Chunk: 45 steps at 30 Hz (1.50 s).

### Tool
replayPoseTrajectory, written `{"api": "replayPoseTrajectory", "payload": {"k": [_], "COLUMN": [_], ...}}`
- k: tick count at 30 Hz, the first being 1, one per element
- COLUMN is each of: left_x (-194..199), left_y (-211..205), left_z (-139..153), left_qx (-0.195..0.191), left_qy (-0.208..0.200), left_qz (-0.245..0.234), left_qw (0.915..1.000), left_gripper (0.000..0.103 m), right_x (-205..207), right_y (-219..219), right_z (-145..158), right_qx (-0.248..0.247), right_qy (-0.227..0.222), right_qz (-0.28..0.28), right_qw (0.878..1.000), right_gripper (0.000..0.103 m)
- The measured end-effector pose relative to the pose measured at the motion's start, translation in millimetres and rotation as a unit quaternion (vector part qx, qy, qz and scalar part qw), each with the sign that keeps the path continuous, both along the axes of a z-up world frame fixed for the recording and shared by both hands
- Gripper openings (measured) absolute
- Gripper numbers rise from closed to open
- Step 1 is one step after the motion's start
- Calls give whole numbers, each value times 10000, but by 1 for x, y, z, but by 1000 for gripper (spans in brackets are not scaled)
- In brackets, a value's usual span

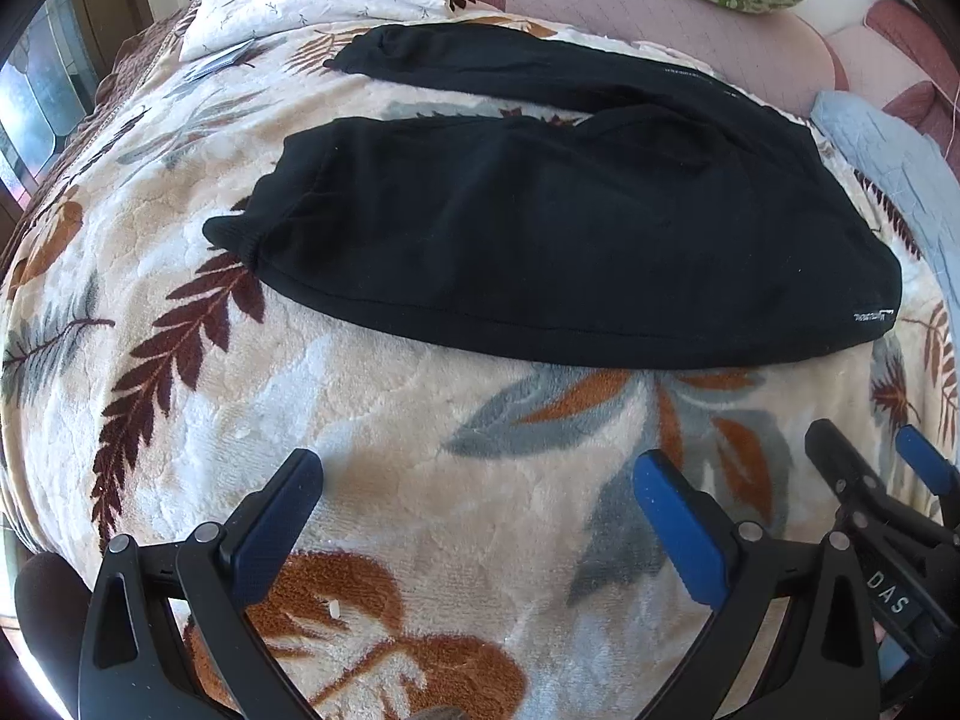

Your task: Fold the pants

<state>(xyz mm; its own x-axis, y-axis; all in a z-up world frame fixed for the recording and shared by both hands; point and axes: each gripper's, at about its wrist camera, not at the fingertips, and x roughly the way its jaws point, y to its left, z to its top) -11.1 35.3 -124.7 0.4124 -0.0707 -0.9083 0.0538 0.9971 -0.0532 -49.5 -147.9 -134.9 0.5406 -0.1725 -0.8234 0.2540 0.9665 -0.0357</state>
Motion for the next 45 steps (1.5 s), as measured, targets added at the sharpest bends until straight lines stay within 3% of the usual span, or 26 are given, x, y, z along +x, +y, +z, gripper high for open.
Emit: {"api": "replayPoseTrajectory", "payload": {"k": [13,20,31,37,45], "left_x": [1,3,1,-5,-16], "left_y": [-5,-5,-7,0,6], "left_z": [-9,-12,-8,12,45], "left_qx": [278,188,254,72,211], "left_qy": [-53,88,84,-261,-827], "left_qz": [-54,45,-169,-35,-75], "left_qw": [9996,9998,9995,9996,9963], "left_gripper": [103,103,103,100,100], "right_x": [1,-2,-8,-9,-12], "right_y": [-13,-24,-25,-17,-10], "right_z": [-7,-12,-8,-4,2], "right_qx": [145,353,352,246,171], "right_qy": [-27,-32,-108,-159,-253], "right_qz": [-138,-255,-275,-184,-94], "right_qw": [9998,9990,9989,9994,9995], "right_gripper": [103,103,103,103,103]}}
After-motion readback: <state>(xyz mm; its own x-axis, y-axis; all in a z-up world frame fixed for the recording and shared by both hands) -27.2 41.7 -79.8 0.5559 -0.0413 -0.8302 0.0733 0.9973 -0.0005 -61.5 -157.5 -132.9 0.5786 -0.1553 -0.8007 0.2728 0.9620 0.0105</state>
